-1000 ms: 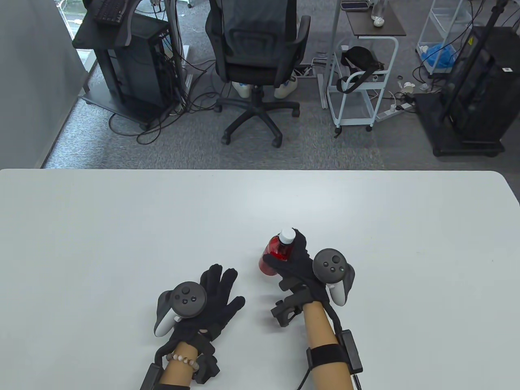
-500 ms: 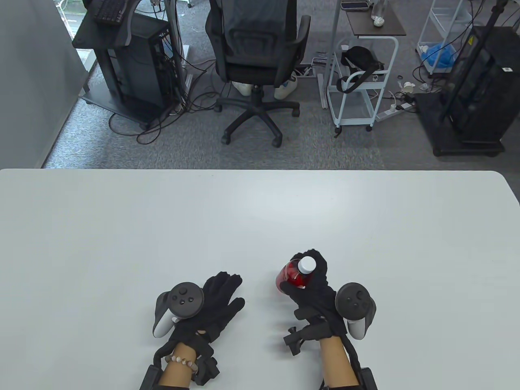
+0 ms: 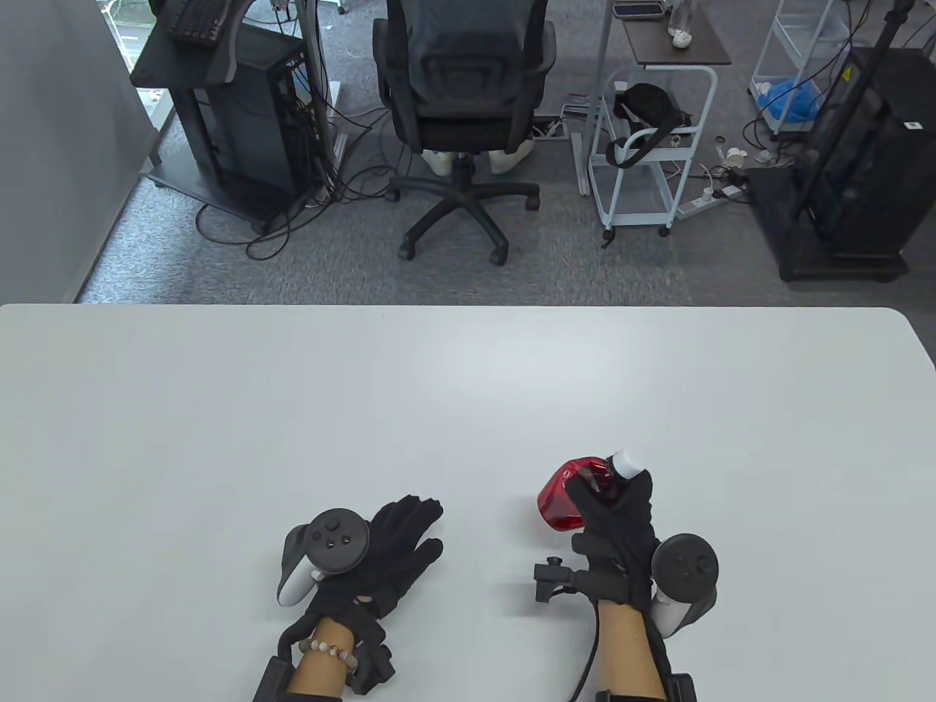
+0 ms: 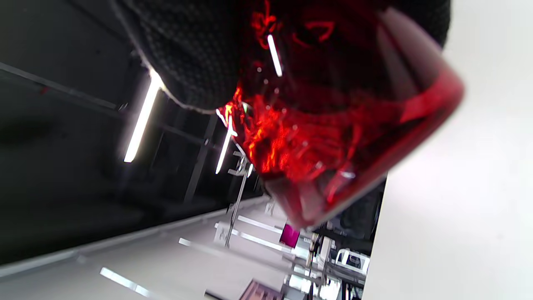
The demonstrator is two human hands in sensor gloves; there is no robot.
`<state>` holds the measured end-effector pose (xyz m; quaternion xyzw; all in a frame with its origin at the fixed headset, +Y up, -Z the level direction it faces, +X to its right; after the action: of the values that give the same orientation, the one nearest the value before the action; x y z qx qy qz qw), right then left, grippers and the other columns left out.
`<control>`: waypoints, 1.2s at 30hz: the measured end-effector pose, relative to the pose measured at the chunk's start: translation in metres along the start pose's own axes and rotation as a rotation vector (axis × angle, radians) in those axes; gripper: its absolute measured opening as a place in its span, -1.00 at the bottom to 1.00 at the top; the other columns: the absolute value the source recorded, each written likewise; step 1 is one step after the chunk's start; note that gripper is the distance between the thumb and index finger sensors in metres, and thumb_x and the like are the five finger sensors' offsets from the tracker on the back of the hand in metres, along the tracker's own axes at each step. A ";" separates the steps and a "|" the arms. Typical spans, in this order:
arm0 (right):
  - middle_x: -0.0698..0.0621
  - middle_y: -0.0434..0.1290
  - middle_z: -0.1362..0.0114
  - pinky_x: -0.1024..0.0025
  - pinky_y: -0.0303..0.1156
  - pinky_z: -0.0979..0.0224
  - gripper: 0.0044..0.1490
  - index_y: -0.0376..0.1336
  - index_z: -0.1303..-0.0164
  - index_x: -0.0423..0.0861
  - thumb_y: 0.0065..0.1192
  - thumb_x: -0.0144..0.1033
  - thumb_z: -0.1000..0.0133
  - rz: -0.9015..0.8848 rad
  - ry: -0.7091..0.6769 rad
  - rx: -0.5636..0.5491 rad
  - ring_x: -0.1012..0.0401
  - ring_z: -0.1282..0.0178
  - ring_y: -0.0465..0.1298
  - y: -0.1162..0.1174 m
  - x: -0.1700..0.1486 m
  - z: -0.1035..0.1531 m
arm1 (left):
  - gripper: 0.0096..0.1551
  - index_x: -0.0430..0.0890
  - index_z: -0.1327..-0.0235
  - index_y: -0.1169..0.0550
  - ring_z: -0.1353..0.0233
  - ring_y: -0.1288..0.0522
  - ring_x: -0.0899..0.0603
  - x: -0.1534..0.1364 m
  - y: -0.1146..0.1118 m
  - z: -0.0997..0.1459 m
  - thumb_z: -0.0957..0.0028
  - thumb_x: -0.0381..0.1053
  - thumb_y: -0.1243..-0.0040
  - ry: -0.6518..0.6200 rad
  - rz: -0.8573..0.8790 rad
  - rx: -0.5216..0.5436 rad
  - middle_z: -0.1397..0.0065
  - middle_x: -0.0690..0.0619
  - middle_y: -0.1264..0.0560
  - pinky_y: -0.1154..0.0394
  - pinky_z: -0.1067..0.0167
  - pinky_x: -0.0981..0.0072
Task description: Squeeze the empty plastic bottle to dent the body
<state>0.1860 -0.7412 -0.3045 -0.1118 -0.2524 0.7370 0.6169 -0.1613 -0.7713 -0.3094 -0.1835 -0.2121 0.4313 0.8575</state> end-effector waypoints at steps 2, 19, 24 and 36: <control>-0.08 0.53 -0.14 0.22 0.67 -0.06 -0.06 0.02 -0.49 -0.20 0.49 -0.09 -0.11 0.031 0.028 -0.047 0.14 0.02 0.63 -0.008 -0.008 -0.002 | -0.17 -0.04 -0.78 -0.03 -0.72 0.28 -0.41 0.000 -0.001 0.000 -0.37 0.32 0.16 -0.004 0.004 -0.005 -0.80 -0.25 0.14 0.47 -0.34 -0.41; -0.28 0.34 -0.50 -0.18 0.47 -0.28 0.04 -0.20 -0.65 -0.34 0.35 -0.31 -0.22 0.231 -0.067 0.218 -0.18 -0.37 0.47 0.021 -0.012 0.000 | -0.17 -0.03 -0.79 -0.02 -0.72 0.30 -0.40 0.002 0.002 0.000 -0.37 0.32 0.16 -0.012 -0.015 0.005 -0.80 -0.25 0.16 0.47 -0.34 -0.41; -0.32 0.26 -0.57 -0.23 0.41 -0.34 0.03 -0.24 -0.67 -0.35 0.30 -0.42 -0.22 0.284 -0.106 0.272 -0.25 -0.45 0.39 0.028 -0.010 0.000 | -0.17 -0.04 -0.79 -0.02 -0.72 0.30 -0.40 0.001 0.002 0.000 -0.37 0.32 0.16 -0.013 -0.016 0.007 -0.80 -0.25 0.16 0.47 -0.34 -0.41; -0.21 0.29 -0.65 -0.30 0.44 -0.25 0.01 -0.18 -0.72 -0.25 0.32 -0.24 -0.27 0.599 -0.074 0.249 -0.26 -0.41 0.44 0.046 -0.013 -0.024 | -0.16 -0.04 -0.79 -0.02 -0.72 0.30 -0.40 0.001 0.003 0.000 -0.37 0.33 0.16 -0.011 -0.011 0.007 -0.79 -0.26 0.16 0.46 -0.34 -0.42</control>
<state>0.1606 -0.7537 -0.3501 -0.0781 -0.1384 0.9145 0.3721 -0.1631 -0.7690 -0.3107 -0.1769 -0.2162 0.4285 0.8593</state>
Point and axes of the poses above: the tracker on the back of each hand, its own x axis roughly to the thumb side, its own z axis roughly from the fingertips to the wrist, y = z × x, the point moved 2 cm from there along -z, roughly from the wrist to the fingertips
